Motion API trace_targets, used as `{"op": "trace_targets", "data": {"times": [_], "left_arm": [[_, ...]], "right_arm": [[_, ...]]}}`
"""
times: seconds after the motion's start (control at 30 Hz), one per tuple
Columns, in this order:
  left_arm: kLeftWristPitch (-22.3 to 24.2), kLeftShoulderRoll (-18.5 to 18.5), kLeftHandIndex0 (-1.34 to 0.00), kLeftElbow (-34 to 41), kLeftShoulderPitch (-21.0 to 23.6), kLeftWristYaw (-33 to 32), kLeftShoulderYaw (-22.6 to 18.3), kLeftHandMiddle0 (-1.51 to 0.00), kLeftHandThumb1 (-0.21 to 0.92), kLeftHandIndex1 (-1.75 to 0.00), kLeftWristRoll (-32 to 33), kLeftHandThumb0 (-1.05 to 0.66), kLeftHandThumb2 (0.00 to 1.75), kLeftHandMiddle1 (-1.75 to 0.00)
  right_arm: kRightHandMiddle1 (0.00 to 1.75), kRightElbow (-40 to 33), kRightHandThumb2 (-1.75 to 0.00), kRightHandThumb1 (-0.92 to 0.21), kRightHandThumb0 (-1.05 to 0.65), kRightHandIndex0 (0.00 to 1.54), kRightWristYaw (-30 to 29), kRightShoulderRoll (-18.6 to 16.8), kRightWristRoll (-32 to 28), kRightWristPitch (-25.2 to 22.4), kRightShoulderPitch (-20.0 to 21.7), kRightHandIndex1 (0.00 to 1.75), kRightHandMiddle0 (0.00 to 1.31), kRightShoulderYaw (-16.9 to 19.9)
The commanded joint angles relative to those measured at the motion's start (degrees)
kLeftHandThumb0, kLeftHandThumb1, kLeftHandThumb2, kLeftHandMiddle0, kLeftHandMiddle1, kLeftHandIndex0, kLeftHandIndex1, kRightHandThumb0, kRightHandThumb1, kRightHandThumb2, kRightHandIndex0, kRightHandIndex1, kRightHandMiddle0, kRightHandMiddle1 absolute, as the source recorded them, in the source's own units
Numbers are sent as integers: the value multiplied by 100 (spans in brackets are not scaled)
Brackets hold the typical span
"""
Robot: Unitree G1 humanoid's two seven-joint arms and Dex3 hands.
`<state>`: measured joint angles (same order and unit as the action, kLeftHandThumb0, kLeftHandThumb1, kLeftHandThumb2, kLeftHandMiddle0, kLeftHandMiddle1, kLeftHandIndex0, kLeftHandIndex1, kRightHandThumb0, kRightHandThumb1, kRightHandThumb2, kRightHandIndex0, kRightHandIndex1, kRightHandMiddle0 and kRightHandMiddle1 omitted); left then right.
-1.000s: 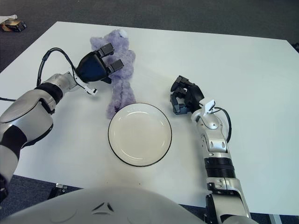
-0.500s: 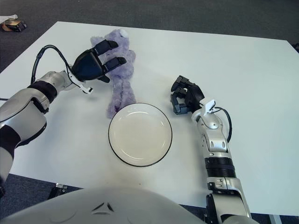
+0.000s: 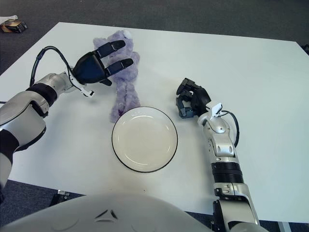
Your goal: Put the doll into the plate.
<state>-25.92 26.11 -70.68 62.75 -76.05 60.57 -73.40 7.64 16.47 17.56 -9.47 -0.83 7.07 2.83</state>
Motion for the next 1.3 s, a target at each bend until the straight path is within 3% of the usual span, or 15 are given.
{"op": "trace_targets", "data": {"times": [0.0, 0.3, 0.73, 1.27], "left_arm": [[118, 50, 0, 3, 198, 130, 72, 0, 69, -13, -134, -82, 67, -1], [207, -85, 0, -112, 339, 440, 160, 0, 72, -4, -260, -83, 61, 0], [341, -354, 0, -433, 638, 1319, 473, 0, 61, 0, -502, -86, 61, 0], [445, -566, 0, -549, 922, 2214, 771, 0, 57, 0, -675, -87, 62, 0]], "right_arm": [[174, 439, -143, -23, -1, 57, 57, 39, 251, -390, -390, 175, 55, -154], [174, 465, -143, -23, -1, 57, 81, 29, 219, -362, -389, 175, 55, -138], [174, 463, -142, -23, -1, 56, 56, 16, 202, -427, -379, 175, 55, -118], [174, 426, -142, -23, -1, 56, 1, 1, 242, -479, -389, 175, 55, -148]]}}
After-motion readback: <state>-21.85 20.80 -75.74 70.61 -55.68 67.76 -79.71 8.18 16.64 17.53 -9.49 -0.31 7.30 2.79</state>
